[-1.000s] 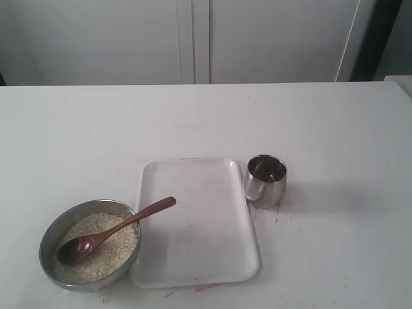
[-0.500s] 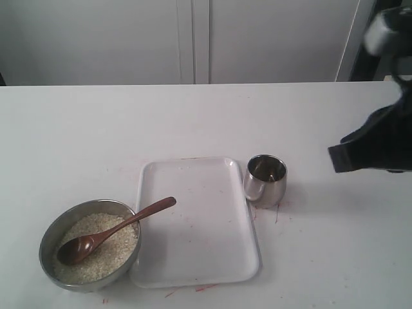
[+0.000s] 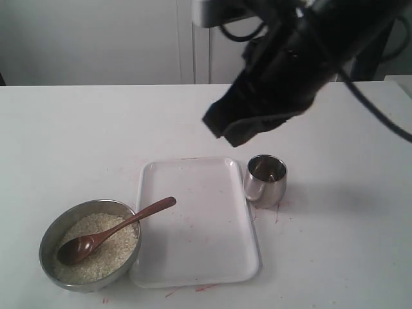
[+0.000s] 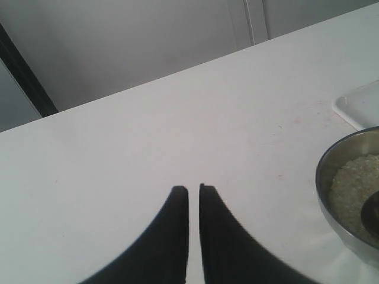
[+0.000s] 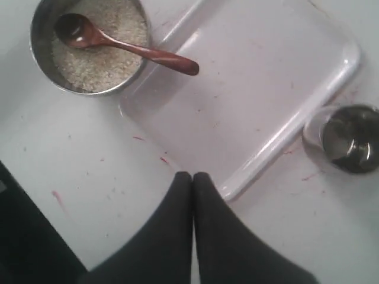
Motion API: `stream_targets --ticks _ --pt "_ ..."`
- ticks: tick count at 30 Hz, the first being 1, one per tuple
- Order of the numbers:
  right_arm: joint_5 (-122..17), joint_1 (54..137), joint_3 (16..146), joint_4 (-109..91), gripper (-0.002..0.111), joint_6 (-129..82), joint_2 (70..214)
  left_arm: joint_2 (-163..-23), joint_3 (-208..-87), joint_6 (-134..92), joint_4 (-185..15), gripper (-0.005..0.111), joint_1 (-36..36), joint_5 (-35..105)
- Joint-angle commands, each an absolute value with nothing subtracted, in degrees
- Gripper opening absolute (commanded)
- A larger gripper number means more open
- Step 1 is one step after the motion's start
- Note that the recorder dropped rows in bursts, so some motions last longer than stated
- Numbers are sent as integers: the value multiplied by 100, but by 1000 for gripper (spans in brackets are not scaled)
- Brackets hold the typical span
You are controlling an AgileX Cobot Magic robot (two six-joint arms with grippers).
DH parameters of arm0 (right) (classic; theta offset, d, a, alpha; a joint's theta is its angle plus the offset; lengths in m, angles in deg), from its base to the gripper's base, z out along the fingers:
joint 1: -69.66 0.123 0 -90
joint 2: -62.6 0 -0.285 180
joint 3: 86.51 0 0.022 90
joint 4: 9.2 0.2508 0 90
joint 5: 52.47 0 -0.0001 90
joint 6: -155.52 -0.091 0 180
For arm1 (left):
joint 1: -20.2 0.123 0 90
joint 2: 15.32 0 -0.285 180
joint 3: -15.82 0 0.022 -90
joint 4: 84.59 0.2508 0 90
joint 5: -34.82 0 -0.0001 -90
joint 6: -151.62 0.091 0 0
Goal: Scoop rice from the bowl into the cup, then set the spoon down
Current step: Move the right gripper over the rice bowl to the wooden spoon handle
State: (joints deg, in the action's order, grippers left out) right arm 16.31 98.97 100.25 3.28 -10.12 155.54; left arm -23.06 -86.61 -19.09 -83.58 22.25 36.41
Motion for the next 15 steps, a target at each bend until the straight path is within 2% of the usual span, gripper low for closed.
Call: stream_targets --ticks 1,10,15 --pt "1749 10650 10973 -26 0 -873 16372 -2311 -8697 -1917 -8408 14 2210 3607" --pt "1749 10822 11090 246 0 2230 17497 -2311 -8697 -1917 -8408 14 2210 3607" --pt "904 10930 11090 103 0 3234 17597 -2311 -8697 -1917 -8408 14 2210 3607"
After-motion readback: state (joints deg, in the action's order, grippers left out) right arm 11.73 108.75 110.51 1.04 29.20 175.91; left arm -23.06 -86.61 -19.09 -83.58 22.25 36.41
